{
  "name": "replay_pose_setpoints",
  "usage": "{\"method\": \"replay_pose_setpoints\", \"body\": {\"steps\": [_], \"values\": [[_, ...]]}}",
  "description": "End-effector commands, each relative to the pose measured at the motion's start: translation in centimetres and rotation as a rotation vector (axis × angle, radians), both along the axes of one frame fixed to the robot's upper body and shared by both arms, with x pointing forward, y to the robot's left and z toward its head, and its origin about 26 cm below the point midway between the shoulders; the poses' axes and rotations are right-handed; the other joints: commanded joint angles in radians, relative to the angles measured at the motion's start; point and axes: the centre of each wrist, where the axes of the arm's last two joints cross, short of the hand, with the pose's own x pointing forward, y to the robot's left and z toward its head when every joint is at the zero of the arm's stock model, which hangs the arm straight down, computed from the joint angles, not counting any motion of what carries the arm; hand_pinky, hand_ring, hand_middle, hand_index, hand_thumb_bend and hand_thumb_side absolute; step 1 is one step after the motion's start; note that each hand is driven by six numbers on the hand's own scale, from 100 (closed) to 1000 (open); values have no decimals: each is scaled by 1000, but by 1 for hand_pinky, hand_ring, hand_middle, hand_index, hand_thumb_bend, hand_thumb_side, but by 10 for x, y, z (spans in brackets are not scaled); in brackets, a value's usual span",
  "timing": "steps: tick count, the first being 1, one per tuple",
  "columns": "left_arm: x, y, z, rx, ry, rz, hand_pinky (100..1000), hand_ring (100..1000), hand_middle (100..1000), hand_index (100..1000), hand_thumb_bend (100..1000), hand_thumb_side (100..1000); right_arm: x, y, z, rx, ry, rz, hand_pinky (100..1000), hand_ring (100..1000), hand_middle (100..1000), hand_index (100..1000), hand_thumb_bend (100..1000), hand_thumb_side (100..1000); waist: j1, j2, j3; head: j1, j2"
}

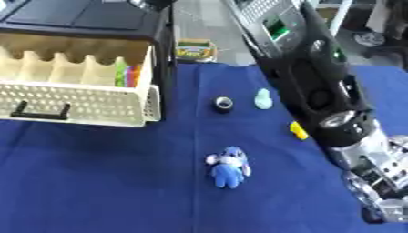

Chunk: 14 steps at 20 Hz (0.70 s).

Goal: Pick up objects from table and place into drawer.

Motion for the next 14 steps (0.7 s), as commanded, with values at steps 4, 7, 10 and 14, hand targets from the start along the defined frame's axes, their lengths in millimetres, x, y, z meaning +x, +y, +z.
{"method": "replay_pose_setpoints", "body": {"steps": [4, 7, 10, 14], "values": [[-2, -2, 7, 7, -28, -10, 494, 368, 490, 793, 100, 1000, 0, 8, -4, -4, 10, 9, 100, 211, 207, 291, 137, 131, 5, -23, 6, 11, -17], [-2, -2, 7, 5, -27, -12, 494, 368, 490, 793, 100, 1000, 2, 12, -9, -8, 23, 11, 100, 211, 206, 291, 137, 129, 6, -23, 9, 14, -21], [-2, -3, 6, 4, -24, -15, 494, 368, 490, 793, 100, 1000, 5, 16, -14, -2, 36, 7, 100, 210, 205, 290, 138, 129, 6, -22, 12, 11, -24], [-2, -3, 5, 3, -21, -18, 494, 368, 490, 793, 100, 1000, 13, 21, -23, 12, 59, -21, 100, 209, 211, 300, 143, 123, 5, -22, 20, 8, -26]]}}
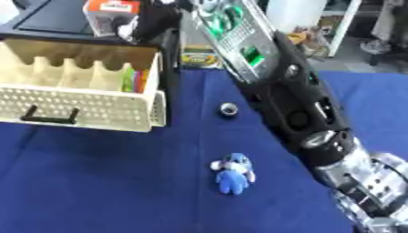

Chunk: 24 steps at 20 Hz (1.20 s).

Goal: Pick up objects from table and place into drawer.

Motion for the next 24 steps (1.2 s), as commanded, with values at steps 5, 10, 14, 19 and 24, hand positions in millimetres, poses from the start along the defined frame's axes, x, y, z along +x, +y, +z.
{"method": "replay_pose_setpoints", "body": {"steps": [5, 10, 14, 19, 24], "values": [[-2, -2, 5, 8, -22, -13, 493, 368, 489, 793, 100, 1000, 11, 4, -7, 9, -18, -43, 100, 219, 332, 426, 234, 101, 2, -18, 6, -1, -13], [-2, -2, 5, 6, -20, -13, 492, 368, 489, 792, 100, 1000, 15, 1, -10, -34, -39, 0, 100, 252, 569, 717, 445, 327, 2, -16, 6, 2, -8], [-2, -2, 4, 6, -18, -14, 492, 368, 489, 792, 100, 1000, 17, -2, -10, -66, -69, 20, 100, 249, 624, 775, 477, 444, 3, -16, 5, 3, -5], [-3, -2, 4, 7, -16, -15, 492, 368, 489, 791, 100, 1000, 14, -5, -3, -51, -93, 31, 100, 247, 621, 779, 491, 485, 4, -16, 2, 5, -2], [-3, -2, 4, 9, -14, -15, 491, 367, 489, 790, 100, 1000, 10, -17, 3, -43, -116, 26, 100, 245, 618, 774, 489, 480, 2, -18, 0, 8, -2]]}}
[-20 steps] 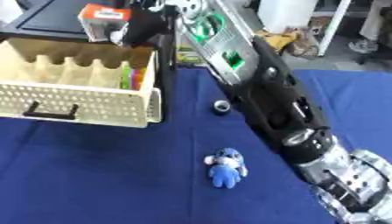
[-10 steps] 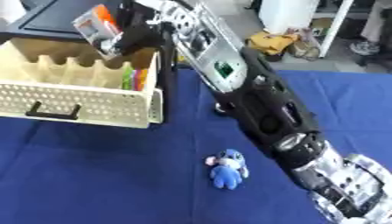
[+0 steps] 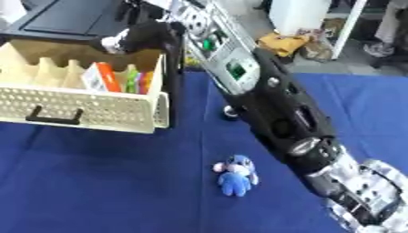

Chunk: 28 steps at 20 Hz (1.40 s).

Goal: Pick up objects from table and place into drawer.

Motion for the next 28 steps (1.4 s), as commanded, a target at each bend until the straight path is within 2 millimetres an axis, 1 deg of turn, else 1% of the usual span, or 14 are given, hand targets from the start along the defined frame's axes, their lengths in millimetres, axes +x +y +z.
{"method": "replay_pose_setpoints", "body": {"steps": [1, 5, 10, 12, 13, 14, 16, 17, 18, 19, 21, 23, 25, 28], "values": [[-2, -1, 5, 5, -22, -6, 492, 367, 488, 790, 100, 1000, -8, -13, 19, 17, -55, -1, 100, 245, 617, 774, 488, 478, 4, -19, -1, 3, 1], [-2, 0, 5, 5, -22, -3, 492, 367, 488, 790, 100, 1000, -17, -22, 29, 50, -87, 5, 100, 239, 605, 767, 482, 495, 5, -21, -4, 8, 6], [-2, 2, 5, 7, -22, 9, 493, 367, 487, 789, 100, 1000, -45, -43, 55, 147, -198, 17, 100, 237, 593, 763, 471, 530, 7, -22, -12, 25, 21], [-2, 2, 5, 8, -23, 14, 494, 367, 487, 790, 100, 1000, -57, -53, 62, 190, -235, 20, 100, 250, 599, 795, 463, 561, 9, -23, -16, 32, 27], [-2, 3, 5, 8, -25, 18, 495, 367, 487, 790, 100, 1000, -64, -59, 65, 216, -255, 24, 100, 277, 603, 807, 460, 577, 11, -23, -19, 36, 32], [-2, 3, 5, 10, -26, 21, 495, 367, 487, 790, 100, 1000, -71, -66, 68, 242, -272, 30, 100, 277, 603, 807, 460, 577, 12, -23, -21, 38, 35], [-2, 3, 5, 12, -28, 27, 502, 367, 487, 790, 100, 1000, -83, -78, 71, 300, -308, 30, 100, 379, 585, 818, 456, 641, 17, -25, -26, 42, 46], [-2, 4, 5, 13, -30, 29, 509, 368, 487, 790, 100, 1000, -89, -85, 72, 330, -328, 29, 100, 428, 585, 819, 454, 639, 19, -25, -29, 44, 50], [-2, 4, 6, 14, -31, 32, 510, 368, 487, 790, 100, 1000, -95, -91, 72, 358, -344, 31, 102, 439, 585, 819, 454, 637, 21, -25, -31, 45, 53], [-2, 4, 6, 16, -32, 37, 514, 368, 488, 790, 100, 1000, -100, -98, 71, 386, -363, 35, 279, 509, 595, 816, 454, 650, 24, -26, -34, 49, 57], [-2, 6, 6, 21, -37, 47, 515, 369, 488, 791, 100, 1000, -111, -110, 69, 435, -394, 41, 400, 567, 603, 802, 455, 694, 29, -25, -41, 56, 63], [-2, 6, 7, 29, -45, 57, 517, 371, 488, 791, 100, 1000, -121, -121, 66, 482, -431, 48, 440, 587, 621, 801, 455, 694, 34, -25, -48, 64, 65], [-2, 7, 9, 38, -56, 65, 518, 371, 488, 792, 100, 1000, -131, -131, 63, 525, -470, 53, 457, 598, 633, 800, 393, 695, 39, -24, -53, 70, 63], [-2, 8, 12, 54, -73, 78, 518, 371, 488, 792, 100, 1000, -134, -147, 58, 585, -537, 38, 478, 610, 645, 795, 323, 704, 47, -23, -61, 79, 58]]}}
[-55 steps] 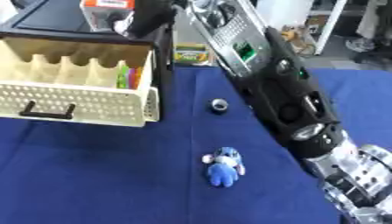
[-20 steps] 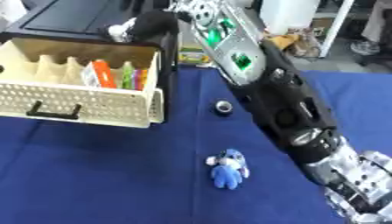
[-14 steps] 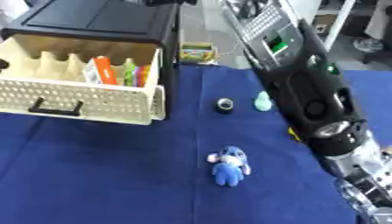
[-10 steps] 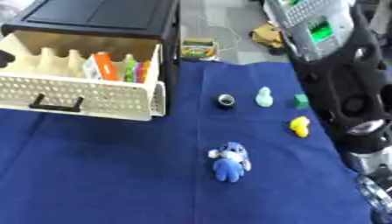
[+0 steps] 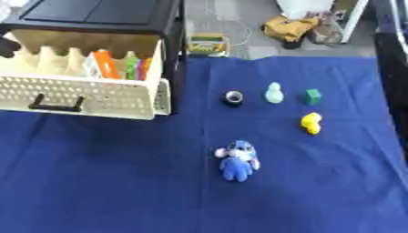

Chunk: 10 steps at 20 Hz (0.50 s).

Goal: Pick up objects from table and place into drawer.

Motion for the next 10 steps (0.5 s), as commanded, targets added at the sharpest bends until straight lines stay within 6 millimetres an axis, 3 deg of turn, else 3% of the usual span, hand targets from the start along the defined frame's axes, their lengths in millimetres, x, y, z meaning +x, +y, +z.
{"method": "replay_pose_setpoints", "body": {"steps": [1, 6, 10], "values": [[-2, 5, 12, 31, -52, 25, 518, 370, 487, 792, 100, 1000, -12, -18, 8, 59, -114, -24, 483, 615, 650, 797, 301, 715, 6, -17, -5, 12, 2], [-2, 11, 19, 88, -95, 77, 520, 369, 486, 792, 100, 1000, -9, -42, -4, 133, -198, -67, 491, 622, 655, 786, 249, 745, 19, -15, -19, 23, -2], [-3, 17, 29, 157, -150, 143, 514, 366, 483, 793, 100, 1000, -6, -59, -15, 182, -271, -101, 506, 633, 658, 777, 233, 839, 28, -14, -27, 28, -4]]}}
